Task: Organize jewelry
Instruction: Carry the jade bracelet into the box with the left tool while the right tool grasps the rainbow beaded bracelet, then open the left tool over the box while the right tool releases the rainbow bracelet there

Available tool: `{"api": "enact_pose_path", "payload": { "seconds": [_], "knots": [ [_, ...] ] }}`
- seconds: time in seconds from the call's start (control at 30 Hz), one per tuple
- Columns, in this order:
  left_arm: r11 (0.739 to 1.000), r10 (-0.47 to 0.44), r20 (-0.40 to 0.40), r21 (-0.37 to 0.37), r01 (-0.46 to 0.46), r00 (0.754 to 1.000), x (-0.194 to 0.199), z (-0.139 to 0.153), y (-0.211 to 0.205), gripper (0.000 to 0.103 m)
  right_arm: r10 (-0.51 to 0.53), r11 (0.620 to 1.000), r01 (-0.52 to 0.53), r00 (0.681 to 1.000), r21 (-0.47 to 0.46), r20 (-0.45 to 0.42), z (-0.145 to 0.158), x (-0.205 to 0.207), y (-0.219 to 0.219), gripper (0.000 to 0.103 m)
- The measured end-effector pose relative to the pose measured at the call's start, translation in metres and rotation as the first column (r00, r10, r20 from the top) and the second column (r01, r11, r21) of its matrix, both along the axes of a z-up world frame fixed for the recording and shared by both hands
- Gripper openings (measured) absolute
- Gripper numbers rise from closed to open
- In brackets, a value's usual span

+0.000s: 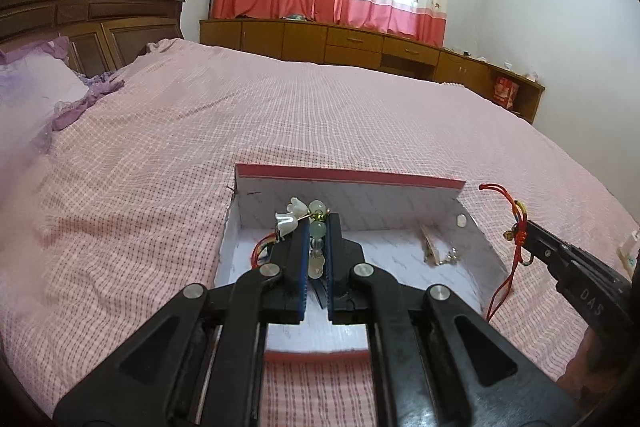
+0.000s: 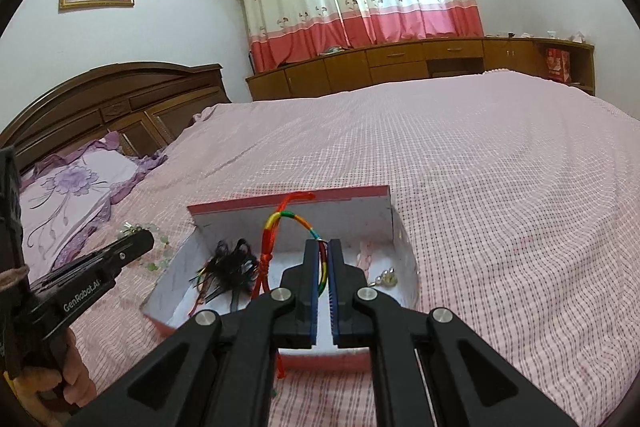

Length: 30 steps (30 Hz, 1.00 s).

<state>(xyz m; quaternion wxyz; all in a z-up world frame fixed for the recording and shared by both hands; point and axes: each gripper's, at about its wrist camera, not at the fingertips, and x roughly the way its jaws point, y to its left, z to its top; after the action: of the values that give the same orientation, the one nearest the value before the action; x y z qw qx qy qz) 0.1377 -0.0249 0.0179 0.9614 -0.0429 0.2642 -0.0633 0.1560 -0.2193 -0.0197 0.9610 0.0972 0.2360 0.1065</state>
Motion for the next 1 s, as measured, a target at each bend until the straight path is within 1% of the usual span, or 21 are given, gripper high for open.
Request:
{"api": "enact_pose_path", "payload": {
  "seconds": [0.33,0.5,0.63,0.83,0.9,1.0],
  "knots": [
    [1.000,0.025,-0.036,-0.004,-0.025,0.999,0.029,-0.029,-0.003,0.000,-0.026,0.999,0.025,0.999,-0.028,-0.045,-0.029,0.040,0.004,0.005],
    [1.000,0.027,-0.065,0.015,-0.026,0.997,0.038,-0.041,-0.007,0.000,-0.038,0.999,0.035,0.996,-0.039,-0.080,-0.042,0.052,0.004,0.005],
    [1.000,0.024,-0.092,0.020,-0.022,0.995,0.042,-0.048,-0.009,0.000,-0.042,0.999,0.038,0.993,-0.038,-0.111,-0.051,0.059,0.001,0.005],
    [0.999,0.039,-0.117,0.029,-0.035,0.992,0.044,-0.050,-0.011,0.000,-0.033,0.999,0.028,0.990,-0.037,-0.135,-0.056,0.063,0.001,0.006],
    [0.999,0.039,-0.133,0.029,-0.035,0.990,0.047,-0.051,-0.011,0.003,-0.034,0.999,0.029,0.990,-0.038,-0.137,-0.056,0.064,0.002,0.006],
    [0.999,0.040,-0.141,0.037,-0.036,0.989,0.046,-0.050,-0.012,0.012,-0.034,0.999,0.031,0.990,-0.030,-0.138,-0.056,0.063,0.001,0.006]
  ]
}}
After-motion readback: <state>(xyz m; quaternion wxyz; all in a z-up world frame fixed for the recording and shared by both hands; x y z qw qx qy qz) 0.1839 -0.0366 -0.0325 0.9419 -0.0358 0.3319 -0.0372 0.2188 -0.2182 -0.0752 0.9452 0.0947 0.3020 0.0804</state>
